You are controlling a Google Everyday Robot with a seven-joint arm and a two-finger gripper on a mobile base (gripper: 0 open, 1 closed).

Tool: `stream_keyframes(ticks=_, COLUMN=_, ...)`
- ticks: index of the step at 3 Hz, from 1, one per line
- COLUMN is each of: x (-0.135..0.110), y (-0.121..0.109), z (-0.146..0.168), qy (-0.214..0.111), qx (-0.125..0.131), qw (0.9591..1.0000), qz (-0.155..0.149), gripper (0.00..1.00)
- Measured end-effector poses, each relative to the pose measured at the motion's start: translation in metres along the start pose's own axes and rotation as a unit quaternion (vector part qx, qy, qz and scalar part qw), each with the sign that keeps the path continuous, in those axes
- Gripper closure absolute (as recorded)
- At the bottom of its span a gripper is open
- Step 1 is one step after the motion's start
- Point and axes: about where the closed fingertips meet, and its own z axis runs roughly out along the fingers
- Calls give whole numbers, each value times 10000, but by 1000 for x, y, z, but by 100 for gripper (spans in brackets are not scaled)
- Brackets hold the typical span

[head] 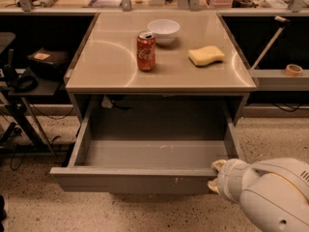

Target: Open top drawer

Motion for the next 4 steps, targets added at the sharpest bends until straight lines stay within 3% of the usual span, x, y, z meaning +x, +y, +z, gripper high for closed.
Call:
stream_keyframes(ticks=3, x=0, y=20, z=-13, qy=-55, qx=88, qw=9999, qz=-102, gripper=100)
stream_keyframes(ticks=4, x=0, y=20, z=-13, qy=-56, qx=88, qw=9999, qz=-103, gripper=81)
